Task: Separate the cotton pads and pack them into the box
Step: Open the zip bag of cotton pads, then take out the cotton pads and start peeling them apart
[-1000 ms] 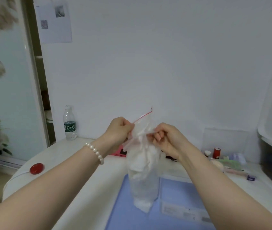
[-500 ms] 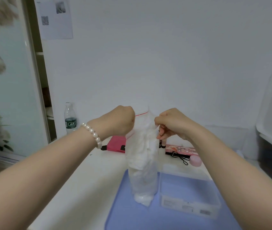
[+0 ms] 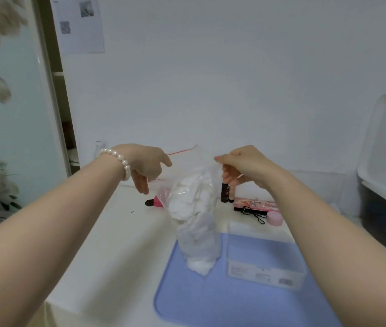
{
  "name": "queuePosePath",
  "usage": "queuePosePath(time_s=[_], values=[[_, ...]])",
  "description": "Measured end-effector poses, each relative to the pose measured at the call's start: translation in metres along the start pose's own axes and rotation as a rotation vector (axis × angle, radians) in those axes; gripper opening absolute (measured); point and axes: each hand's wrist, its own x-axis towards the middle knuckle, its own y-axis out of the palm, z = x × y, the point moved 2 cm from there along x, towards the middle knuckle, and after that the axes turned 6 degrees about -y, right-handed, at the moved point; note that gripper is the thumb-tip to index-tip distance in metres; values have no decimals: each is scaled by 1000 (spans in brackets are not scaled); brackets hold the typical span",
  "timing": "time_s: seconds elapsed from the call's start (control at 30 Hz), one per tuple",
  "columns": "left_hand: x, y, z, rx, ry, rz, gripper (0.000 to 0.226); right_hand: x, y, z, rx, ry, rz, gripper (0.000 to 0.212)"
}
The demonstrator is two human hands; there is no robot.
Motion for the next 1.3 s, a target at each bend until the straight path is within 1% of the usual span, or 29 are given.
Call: queuePosePath(time_s=[0.07, 0.1, 0.2, 0.27, 0.37, 0.43, 0.5, 0.57, 0.6, 0.63, 0.7, 0.77, 0.8, 0.87, 0.93, 0.97, 1.0, 1.03, 1.1, 1.13, 1.2, 1.23, 1.27, 1.3], values=[[0, 5, 4, -156, 49, 16, 79, 0, 2, -8, 154, 12, -4, 40], [0, 7, 7, -268, 82, 12, 79, -2, 3, -16, 196, 43, -11, 45], [-7, 11, 6, -525, 191, -29, 63, -8, 13, -56, 187, 204, -17, 50], [-14, 12, -1, -585, 250, -43, 64, -17, 29, -83, 189, 311, 5, 53], [-27, 10, -26, -639, 368, -61, 76, -31, 53, -111, 308, 409, 3, 60], [-38, 4, -47, -694, 460, -75, 81, -36, 67, -122, 441, 442, -23, 63], [-49, -4, -68, -768, 555, -68, 75, -39, 77, -129, 587, 463, -50, 66], [-56, -13, -86, -860, 617, -32, 64, -42, 86, -133, 761, 501, -57, 71], [-59, -17, -94, -907, 638, -20, 59, -44, 91, -134, 859, 515, -34, 73], [-60, -21, -101, -957, 655, -13, 59, -48, 93, -133, 944, 523, 4, 71], [-58, -25, -113, -1085, 684, -16, 66, -60, 91, -133, 995, 553, 76, 66], [-53, -23, -122, -1193, 715, -11, 59, -72, 75, -134, 1104, 502, 93, 70], [-49, -20, -124, -1222, 712, -14, 56, -77, 61, -134, 1160, 460, 58, 71], [-35, -10, -123, -1230, 671, -31, 61, -83, 20, -138, 1244, 333, -56, 65], [-21, 5, -116, -1217, 606, 21, 71, -87, -30, -148, 1194, 210, -117, 63], [-13, 16, -113, -1220, 557, 66, 73, -91, -54, -156, 1130, 197, -159, 70], [-7, 27, -108, -1231, 510, 106, 71, -96, -77, -166, 1038, 215, -219, 79], [-1, 40, -105, -1243, 464, 142, 69, -103, -98, -174, 945, 243, -261, 78], [10, 71, -98, -1281, 361, 213, 70, -119, -129, -192, 847, 328, -314, 57], [17, 88, -94, -1302, 312, 245, 69, -127, -139, -203, 823, 375, -335, 51], [30, 124, -84, -1314, 215, 310, 61, -141, -151, -223, 772, 452, -353, 51], [37, 141, -78, -1247, 168, 301, 56, -147, -152, -232, 754, 486, -360, 53], [45, 157, -69, -1098, 131, 245, 53, -152, -151, -239, 749, 518, -369, 54], [52, 170, -59, -864, 122, 164, 50, -156, -151, -245, 737, 551, -376, 53]])
